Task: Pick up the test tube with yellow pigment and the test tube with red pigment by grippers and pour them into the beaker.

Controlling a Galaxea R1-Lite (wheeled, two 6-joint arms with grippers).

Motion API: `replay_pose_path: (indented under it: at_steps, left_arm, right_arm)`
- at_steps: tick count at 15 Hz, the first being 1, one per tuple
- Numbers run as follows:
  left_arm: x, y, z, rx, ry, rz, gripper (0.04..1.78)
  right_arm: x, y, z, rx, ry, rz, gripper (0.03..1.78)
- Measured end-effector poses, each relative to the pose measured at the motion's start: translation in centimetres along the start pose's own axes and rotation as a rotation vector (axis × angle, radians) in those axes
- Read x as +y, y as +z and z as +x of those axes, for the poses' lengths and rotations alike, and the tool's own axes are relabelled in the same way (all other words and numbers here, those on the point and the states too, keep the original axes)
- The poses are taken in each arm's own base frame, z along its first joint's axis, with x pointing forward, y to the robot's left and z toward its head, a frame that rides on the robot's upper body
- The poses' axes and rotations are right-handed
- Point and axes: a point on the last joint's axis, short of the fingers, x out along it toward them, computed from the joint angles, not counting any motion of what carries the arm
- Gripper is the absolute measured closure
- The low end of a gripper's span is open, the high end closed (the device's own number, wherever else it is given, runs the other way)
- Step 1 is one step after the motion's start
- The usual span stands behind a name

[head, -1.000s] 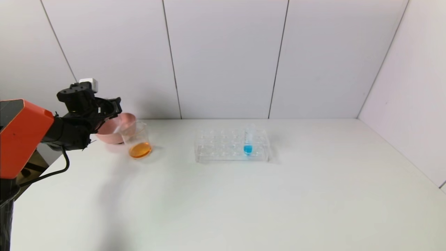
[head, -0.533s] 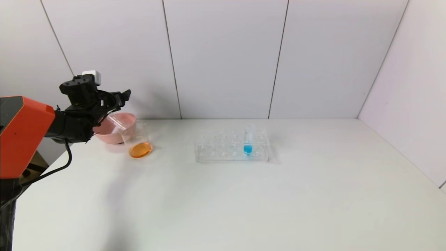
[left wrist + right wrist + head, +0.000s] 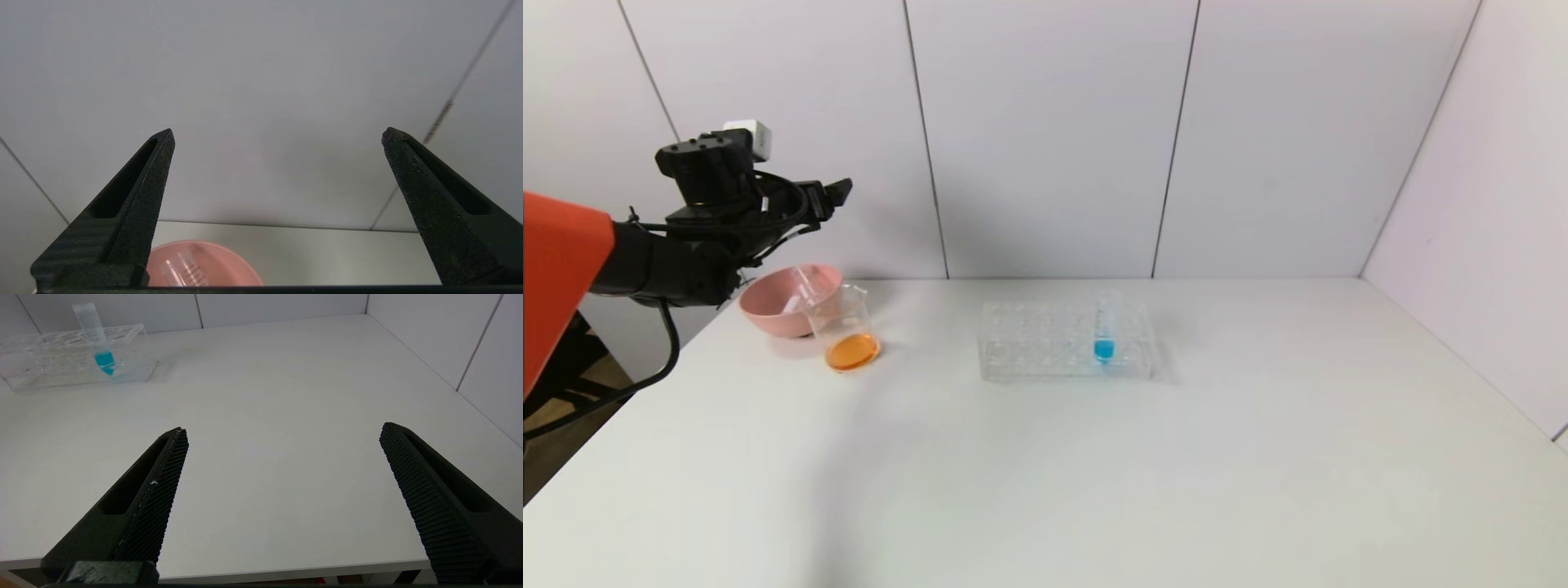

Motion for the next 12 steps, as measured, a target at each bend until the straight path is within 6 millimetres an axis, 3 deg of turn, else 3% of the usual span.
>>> replay_pose_path:
  at_steps: [3,5,12]
  left_arm:
    - [-2.1,1.7,-4.0,0.048,-0.128,-0.004,0.06]
    - [-3.3,2.6,-8.0,0.082,-0.211,0.009,0.06]
    - [-5.2,7.2,-24.8,-0.024,-0.209,0.186,0.06]
  right_arm:
    - [0.0,0.0,0.0,0.000,0.000,0.000,0.10]
    - [0.0,0.0,0.0,0.000,0.000,0.000,0.10]
    - [0.0,0.0,0.0,0.000,0.000,0.000,0.10]
